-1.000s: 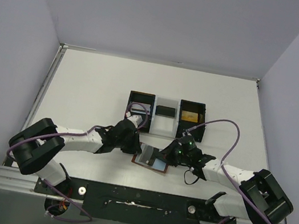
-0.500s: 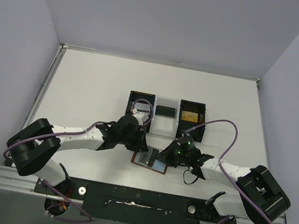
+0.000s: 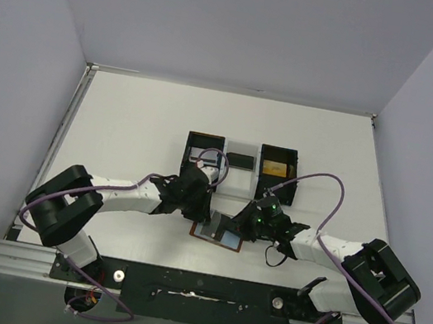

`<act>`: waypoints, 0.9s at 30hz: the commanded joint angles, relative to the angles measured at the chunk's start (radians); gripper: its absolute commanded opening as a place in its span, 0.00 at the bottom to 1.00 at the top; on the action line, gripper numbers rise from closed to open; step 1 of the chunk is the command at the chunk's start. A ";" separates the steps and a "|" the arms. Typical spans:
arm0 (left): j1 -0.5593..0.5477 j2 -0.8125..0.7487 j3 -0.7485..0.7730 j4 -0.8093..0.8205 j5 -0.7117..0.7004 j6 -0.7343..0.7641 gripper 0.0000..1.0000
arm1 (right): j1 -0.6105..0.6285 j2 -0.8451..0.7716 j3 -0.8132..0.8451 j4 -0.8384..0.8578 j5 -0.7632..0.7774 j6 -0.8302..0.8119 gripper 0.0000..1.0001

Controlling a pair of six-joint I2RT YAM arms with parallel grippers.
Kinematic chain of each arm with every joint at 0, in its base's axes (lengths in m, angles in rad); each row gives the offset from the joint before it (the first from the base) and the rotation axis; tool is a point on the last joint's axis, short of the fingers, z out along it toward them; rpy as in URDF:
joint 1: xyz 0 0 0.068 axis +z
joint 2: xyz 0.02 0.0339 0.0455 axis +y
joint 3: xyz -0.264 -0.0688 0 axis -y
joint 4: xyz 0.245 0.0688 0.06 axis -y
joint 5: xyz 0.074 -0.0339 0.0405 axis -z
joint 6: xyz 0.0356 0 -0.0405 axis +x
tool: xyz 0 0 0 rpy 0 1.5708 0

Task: Take the credit cards out of the card holder

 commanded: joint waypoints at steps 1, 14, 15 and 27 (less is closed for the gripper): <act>-0.005 0.020 0.032 -0.055 -0.016 0.067 0.08 | -0.001 0.014 0.031 0.025 0.005 0.011 0.22; -0.009 0.038 0.022 -0.078 -0.046 0.035 0.07 | 0.016 0.054 -0.020 0.106 -0.005 0.032 0.31; -0.009 0.038 0.018 -0.074 -0.044 0.034 0.06 | 0.017 0.066 -0.018 0.113 -0.011 0.031 0.30; -0.010 0.011 -0.014 -0.039 -0.042 -0.015 0.03 | 0.015 0.002 -0.058 0.284 -0.049 -0.015 0.03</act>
